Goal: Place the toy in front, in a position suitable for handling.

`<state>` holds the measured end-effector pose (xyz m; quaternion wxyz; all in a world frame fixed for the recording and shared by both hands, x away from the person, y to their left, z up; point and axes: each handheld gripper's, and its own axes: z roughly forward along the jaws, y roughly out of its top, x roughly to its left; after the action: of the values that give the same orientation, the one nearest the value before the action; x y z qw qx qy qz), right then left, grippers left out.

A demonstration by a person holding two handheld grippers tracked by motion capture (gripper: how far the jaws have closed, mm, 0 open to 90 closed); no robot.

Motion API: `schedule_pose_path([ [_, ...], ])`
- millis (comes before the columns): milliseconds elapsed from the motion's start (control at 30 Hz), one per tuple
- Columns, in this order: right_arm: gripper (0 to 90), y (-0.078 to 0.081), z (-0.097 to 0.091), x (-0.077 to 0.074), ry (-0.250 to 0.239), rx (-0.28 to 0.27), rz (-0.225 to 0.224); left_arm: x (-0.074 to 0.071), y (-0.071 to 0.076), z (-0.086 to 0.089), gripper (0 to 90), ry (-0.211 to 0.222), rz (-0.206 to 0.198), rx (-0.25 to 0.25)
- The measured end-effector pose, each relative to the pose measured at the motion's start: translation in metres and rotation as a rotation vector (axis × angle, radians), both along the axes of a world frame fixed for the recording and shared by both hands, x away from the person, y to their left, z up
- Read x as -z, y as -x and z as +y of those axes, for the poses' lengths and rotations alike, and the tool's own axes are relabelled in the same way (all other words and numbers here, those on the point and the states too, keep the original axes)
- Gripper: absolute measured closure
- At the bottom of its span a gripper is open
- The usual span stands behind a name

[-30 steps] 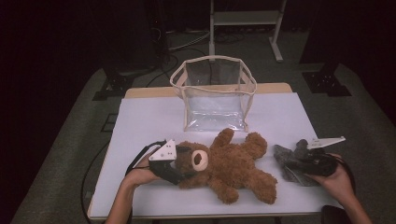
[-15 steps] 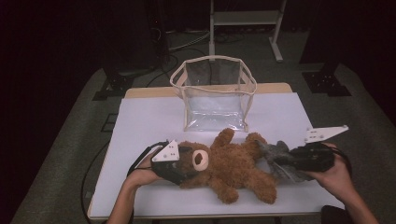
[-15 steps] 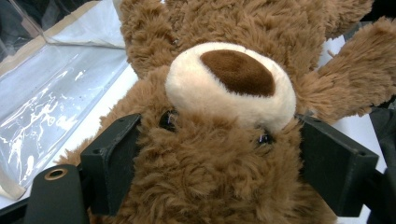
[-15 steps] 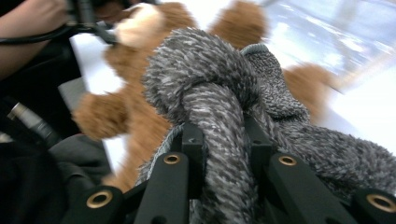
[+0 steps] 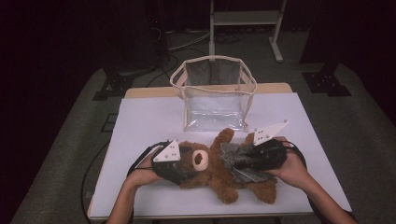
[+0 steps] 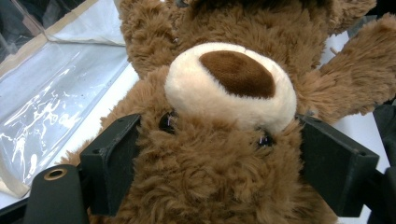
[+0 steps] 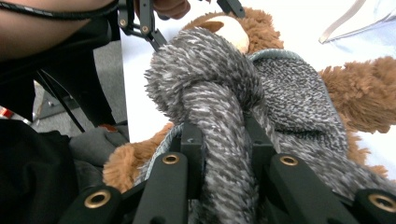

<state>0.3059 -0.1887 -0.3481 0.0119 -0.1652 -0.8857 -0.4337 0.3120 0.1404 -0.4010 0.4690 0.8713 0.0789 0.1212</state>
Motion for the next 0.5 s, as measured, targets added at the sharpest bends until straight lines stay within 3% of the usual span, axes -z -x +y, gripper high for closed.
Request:
schedule_pose_path([
  [133, 66.5, 0.003, -0.008, 0.001, -0.011, 0.005, 0.011, -0.001, 0.000, -0.001, 17.9, -0.005, -0.003, 0.001],
  [333, 57.7, 0.010, -0.015, -0.005, -0.012, 0.024, -0.038, -0.001, 0.000, -0.002, 17.9, -0.004, 0.001, -0.003],
  [500, 52.6, 0.006, -0.013, -0.008, 0.009, 0.046, -0.084, -0.001, 0.002, -0.004, 18.0, -0.018, -0.003, 0.013],
])
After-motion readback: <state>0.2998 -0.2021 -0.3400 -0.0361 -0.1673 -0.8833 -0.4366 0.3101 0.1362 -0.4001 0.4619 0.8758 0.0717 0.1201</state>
